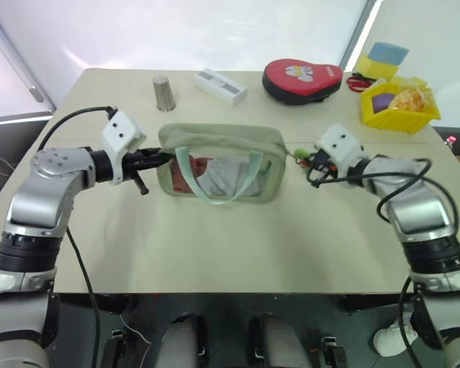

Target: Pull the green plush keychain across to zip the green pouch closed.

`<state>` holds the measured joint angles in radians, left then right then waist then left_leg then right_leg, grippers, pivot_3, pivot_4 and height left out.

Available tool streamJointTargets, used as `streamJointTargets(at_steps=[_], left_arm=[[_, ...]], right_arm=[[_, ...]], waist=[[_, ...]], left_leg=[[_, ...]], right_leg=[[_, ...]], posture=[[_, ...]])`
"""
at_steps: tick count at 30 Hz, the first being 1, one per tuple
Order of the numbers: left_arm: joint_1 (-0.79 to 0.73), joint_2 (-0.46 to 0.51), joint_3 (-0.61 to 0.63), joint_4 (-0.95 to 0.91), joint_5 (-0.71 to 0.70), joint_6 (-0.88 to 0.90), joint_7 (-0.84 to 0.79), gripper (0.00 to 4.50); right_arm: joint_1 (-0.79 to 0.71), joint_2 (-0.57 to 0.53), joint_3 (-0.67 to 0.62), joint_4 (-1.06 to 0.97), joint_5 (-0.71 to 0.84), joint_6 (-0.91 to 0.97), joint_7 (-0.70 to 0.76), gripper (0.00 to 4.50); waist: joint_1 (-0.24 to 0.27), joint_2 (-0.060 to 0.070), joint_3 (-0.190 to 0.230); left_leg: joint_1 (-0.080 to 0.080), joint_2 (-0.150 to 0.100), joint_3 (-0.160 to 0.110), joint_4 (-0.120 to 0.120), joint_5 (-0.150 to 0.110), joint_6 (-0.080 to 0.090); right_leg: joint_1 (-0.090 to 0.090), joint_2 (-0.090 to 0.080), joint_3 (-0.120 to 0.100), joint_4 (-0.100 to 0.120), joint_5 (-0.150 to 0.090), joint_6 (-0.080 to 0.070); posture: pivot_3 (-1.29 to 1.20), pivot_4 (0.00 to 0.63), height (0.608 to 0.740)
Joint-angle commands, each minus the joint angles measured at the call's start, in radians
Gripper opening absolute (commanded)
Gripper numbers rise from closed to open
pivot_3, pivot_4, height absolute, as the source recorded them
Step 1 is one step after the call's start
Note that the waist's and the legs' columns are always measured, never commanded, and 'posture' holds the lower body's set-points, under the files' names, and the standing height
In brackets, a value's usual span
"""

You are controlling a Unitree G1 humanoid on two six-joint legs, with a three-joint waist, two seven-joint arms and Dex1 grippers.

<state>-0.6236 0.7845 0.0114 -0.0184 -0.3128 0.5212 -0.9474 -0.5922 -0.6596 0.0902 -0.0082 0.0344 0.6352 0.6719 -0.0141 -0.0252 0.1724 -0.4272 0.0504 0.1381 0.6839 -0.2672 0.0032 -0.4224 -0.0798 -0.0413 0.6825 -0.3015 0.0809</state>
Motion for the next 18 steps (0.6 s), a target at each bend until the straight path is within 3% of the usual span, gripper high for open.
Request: streamJointTargets(at_steps=[1,7,11,12,13,16,18], left_arm=[[-0.005,0.012,0.009,-0.019,0.006,0.003,0.002,0.0],[0.0,0.015,0.013,-0.027,0.007,0.013,0.005,0.0],[0.004,0.02,0.016,-0.031,0.01,0.018,0.007,0.0],[0.003,0.024,0.019,-0.03,0.009,0.018,0.006,0.0],[0.002,0.026,0.022,-0.027,0.009,0.016,0.007,0.37],[-0.008,0.04,0.037,-0.016,-0.007,0.025,-0.01,1.38],[-0.014,0.054,0.053,-0.011,-0.027,0.043,-0.028,2.36]], right_arm=[[0.03,0.073,-0.019,0.005,0.024,0.028,-0.048,0.02],[0.054,0.152,0.001,-0.013,0.057,0.058,-0.043,0.02],[-0.004,0.113,-0.033,0.029,0.063,0.031,-0.028,0.02],[-0.028,0.091,-0.048,0.041,0.071,0.024,-0.011,0.53],[-0.046,0.069,-0.059,0.047,0.082,0.021,0.011,0.71],[-0.093,-0.022,-0.078,0.043,0.126,0.02,0.12,1.89],[-0.113,-0.083,-0.096,0.02,0.183,0.034,0.218,2.86]], waist=[[0.0,0.0,0.0],[0.0,0.0,0.0],[-0.001,0.0,0.0],[-0.001,0.0,0.0],[-0.001,0.0,0.0],[0.001,0.0,0.0],[0.0,0.0,0.0]], left_leg=[[0.0,0.0,0.0,0.0,0.0,0.0],[0.0,0.0,0.0,0.0,0.0,0.0],[0.0,0.0,0.0,0.0,0.0,0.0],[0.0,0.0,0.0,0.0,0.0,0.0],[0.0,0.0,0.0,0.0,0.0,0.0],[0.0,0.0,0.0,0.0,0.0,0.0],[0.0,0.0,0.0,-0.001,0.0,0.0]], right_leg=[[0.0,0.0,0.0,0.0,0.0,0.0],[0.0,0.0,0.0,0.0,0.0,0.0],[0.001,0.001,0.0,0.0,0.0,0.0],[0.001,0.001,0.0,0.0,0.0,0.0],[0.001,0.001,0.0,0.0,0.0,0.0],[0.0,0.0,0.0,0.0,0.0,0.0],[0.0,0.0,0.0,0.0,0.0,0.0]], posture=[[0.0,0.15,0.74],[0.0,0.15,0.74],[0.0,0.15,0.74],[0.0,0.15,0.74],[0.0,0.15,0.74],[0.0,0.15,0.74],[0.0,0.15,0.74]])
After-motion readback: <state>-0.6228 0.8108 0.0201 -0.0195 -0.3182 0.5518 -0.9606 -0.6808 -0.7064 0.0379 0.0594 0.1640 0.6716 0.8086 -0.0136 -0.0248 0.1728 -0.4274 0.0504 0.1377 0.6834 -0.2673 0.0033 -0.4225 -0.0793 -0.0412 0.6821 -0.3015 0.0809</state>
